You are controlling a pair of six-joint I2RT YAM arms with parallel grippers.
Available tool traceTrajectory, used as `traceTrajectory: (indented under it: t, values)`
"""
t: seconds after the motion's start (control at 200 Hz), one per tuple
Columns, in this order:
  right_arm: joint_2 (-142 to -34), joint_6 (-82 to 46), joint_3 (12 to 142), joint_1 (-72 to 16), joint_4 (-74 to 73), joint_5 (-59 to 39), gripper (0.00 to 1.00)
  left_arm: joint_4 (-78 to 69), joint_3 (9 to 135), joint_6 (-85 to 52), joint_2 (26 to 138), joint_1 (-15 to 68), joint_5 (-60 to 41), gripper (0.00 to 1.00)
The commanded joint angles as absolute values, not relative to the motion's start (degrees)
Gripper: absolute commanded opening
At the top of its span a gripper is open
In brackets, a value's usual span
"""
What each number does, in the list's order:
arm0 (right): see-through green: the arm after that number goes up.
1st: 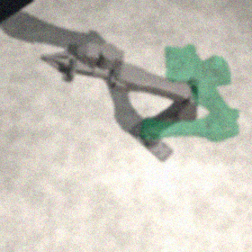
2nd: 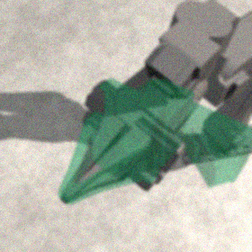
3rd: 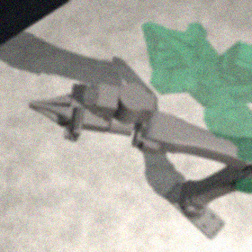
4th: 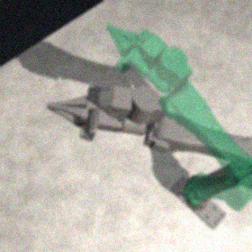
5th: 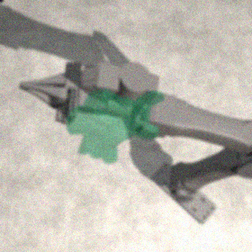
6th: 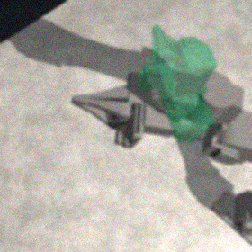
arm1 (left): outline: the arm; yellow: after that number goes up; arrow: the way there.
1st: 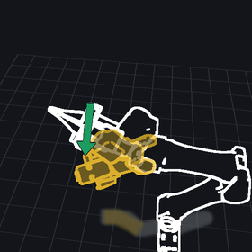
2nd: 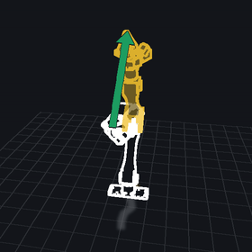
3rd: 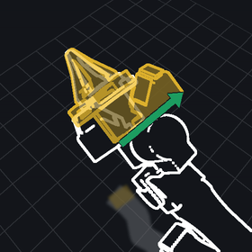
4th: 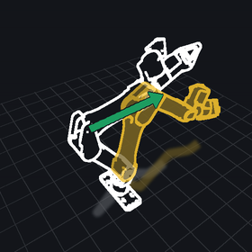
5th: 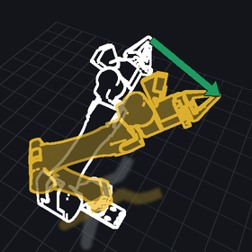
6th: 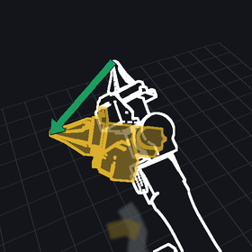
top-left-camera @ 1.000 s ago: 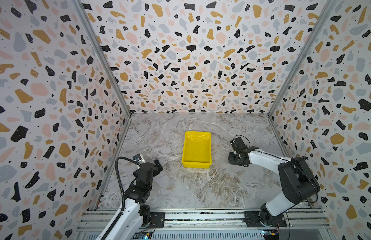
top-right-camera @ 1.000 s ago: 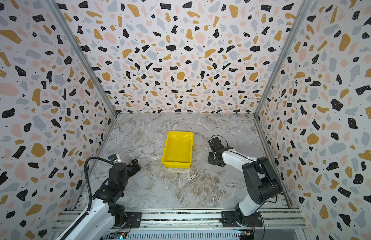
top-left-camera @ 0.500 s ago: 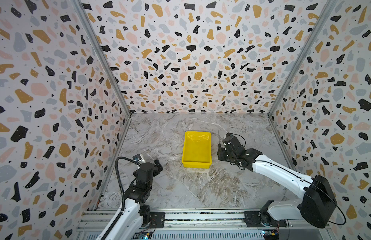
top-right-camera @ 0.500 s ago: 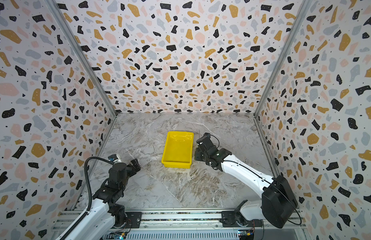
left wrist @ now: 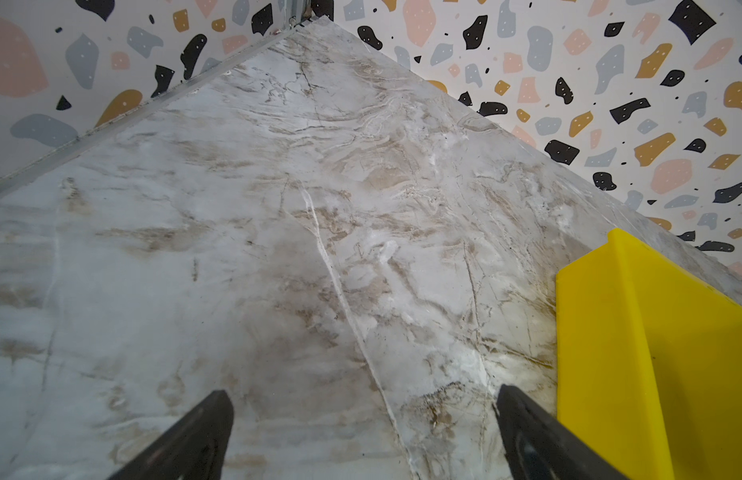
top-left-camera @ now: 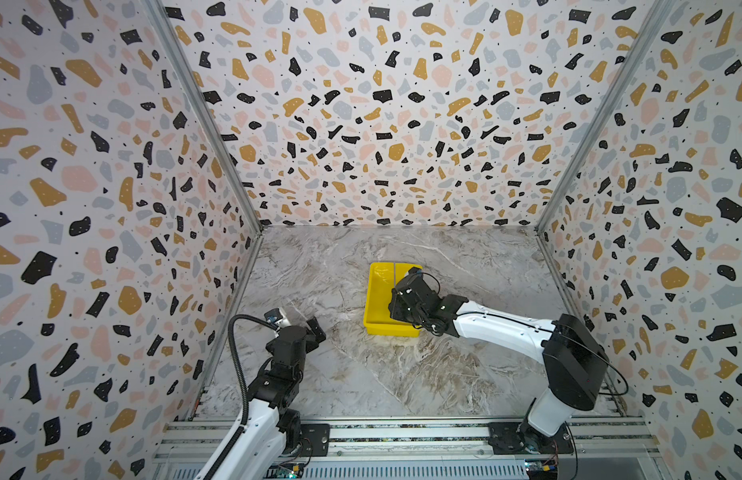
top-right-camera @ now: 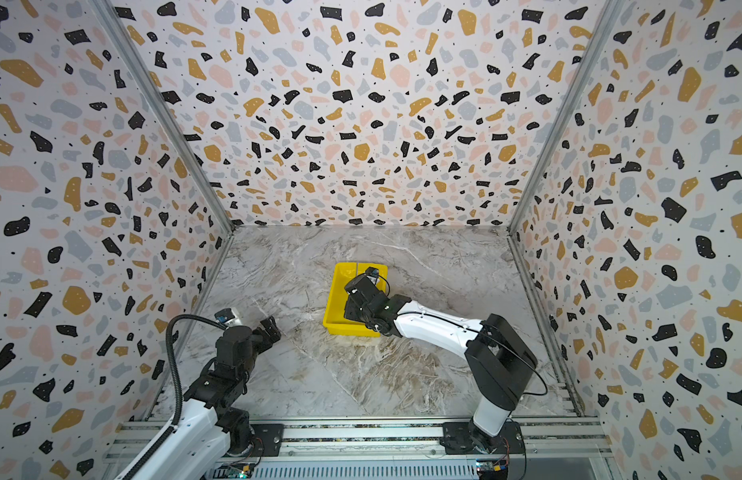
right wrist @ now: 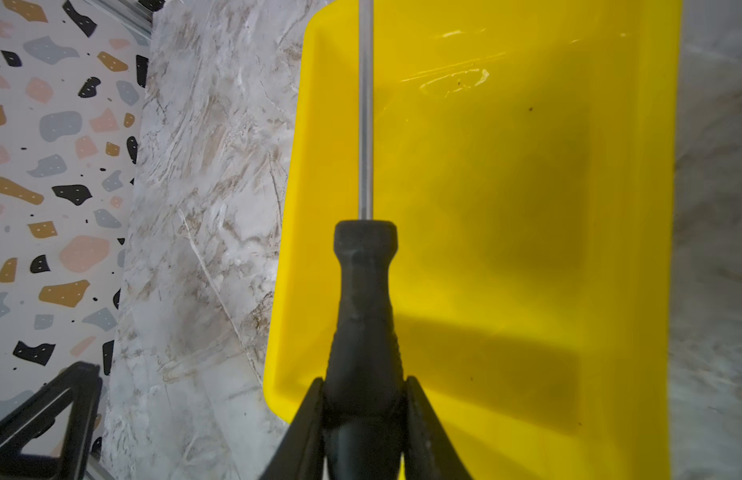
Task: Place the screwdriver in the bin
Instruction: 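Lift the screwdriver with the right gripper and carry it over the yellow bin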
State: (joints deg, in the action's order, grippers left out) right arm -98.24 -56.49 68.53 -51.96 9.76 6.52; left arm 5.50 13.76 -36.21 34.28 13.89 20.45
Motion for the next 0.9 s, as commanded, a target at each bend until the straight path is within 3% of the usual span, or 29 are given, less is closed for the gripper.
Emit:
traceTrajectory:
  t: [0.0, 0.896]
  values:
    - [-98.4, -58.2, 72.1, -51.8, 8.0, 5.6, 0.14, 4.3, 13.8, -36.2, 33.7, 13.7, 21.0, 1.00]
    - [-111.3, -60.9, 77.4, -51.5, 6.4, 3.9, 0.16, 4.0, 13.7, -36.2, 33.4, 13.7, 21.3, 1.00]
